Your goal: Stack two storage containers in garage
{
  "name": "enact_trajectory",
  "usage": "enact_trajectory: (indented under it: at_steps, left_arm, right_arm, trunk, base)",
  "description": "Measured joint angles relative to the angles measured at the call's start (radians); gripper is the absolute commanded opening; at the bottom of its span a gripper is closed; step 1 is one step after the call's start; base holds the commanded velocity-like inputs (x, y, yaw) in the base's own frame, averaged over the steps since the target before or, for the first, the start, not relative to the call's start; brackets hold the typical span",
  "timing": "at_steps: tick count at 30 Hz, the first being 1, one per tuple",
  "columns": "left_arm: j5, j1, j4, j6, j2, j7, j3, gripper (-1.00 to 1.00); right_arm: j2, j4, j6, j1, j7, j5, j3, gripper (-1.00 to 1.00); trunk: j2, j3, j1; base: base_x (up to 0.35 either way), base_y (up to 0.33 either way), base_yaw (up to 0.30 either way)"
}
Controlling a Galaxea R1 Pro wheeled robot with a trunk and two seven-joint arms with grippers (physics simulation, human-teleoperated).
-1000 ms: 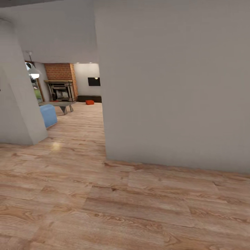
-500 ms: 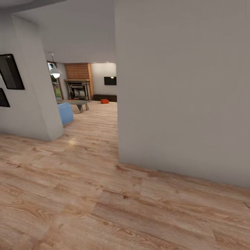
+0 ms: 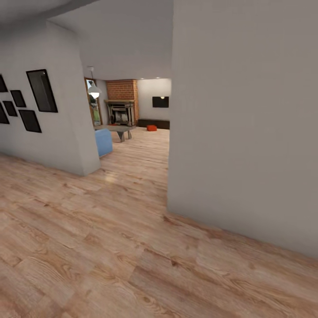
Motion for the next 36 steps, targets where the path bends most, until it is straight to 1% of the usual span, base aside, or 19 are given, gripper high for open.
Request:
enact_trajectory:
  at_steps: [21,27,29,36]
  left_arm:
    - [0.000,0.000,-0.001,-0.004,-0.001,0.000,-0.001,1.00]
    - [-0.001,0.000,-0.002,-0.003,-0.001,0.000,-0.002,1.00]
    - [-0.001,0.000,-0.002,-0.004,-0.002,0.000,-0.001,1.00]
    - [0.000,0.000,-0.001,-0.005,-0.003,0.000,-0.001,1.00]
  right_arm:
    - [0.000,0.000,0.000,0.000,0.000,-0.001,0.000,1.00]
    - [-0.003,0.000,-0.001,0.000,0.000,-0.006,0.001,1.00]
    - [0.001,0.000,-0.001,0.000,0.000,-0.001,0.001,1.00]
    - [0.001,0.000,0.000,0.000,-0.001,0.004,0.003,1.00]
  trunk:
    - [0.000,-0.009,0.000]
    - [0.000,-0.010,0.000]
    - [0.000,-0.010,0.000]
    - [0.000,-0.010,0.000]
  base:
    - [0.322,0.000,0.268]
    - [0.322,0.000,0.089]
    - [0.322,0.000,0.038]
    - [0.322,0.000,0.217]
